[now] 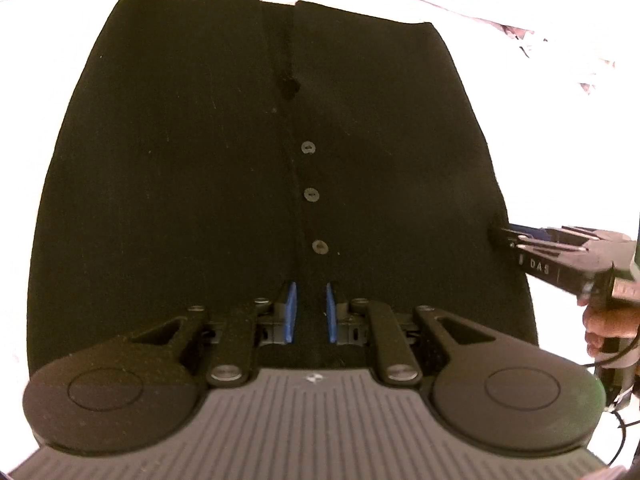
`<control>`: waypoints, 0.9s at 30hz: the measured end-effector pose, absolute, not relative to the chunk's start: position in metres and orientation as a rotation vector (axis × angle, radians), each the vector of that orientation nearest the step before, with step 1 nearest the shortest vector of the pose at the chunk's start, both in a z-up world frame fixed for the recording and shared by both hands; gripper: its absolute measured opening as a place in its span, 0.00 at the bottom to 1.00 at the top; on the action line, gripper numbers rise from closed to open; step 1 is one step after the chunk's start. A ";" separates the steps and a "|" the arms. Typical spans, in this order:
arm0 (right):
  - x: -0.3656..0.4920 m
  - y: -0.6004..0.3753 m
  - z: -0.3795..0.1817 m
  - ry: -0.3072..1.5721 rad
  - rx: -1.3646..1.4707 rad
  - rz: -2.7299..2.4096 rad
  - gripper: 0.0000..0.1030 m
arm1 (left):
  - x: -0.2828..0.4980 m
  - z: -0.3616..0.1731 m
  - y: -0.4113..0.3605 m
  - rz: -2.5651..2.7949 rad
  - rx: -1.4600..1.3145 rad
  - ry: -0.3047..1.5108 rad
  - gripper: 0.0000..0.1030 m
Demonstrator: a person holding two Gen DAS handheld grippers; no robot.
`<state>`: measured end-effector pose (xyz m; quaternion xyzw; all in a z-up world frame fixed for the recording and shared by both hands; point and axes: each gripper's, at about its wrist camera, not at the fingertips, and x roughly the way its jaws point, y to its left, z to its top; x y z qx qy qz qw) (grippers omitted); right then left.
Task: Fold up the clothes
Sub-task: 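Pull the black cardigan's hem with both grippers to straighten it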
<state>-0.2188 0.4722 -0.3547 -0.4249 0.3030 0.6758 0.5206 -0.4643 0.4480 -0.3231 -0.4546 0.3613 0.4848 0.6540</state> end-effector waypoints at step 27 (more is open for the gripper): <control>-0.196 0.492 -0.341 0.713 -0.872 1.598 0.28 | -0.479 -0.333 0.449 1.107 -1.032 0.829 0.11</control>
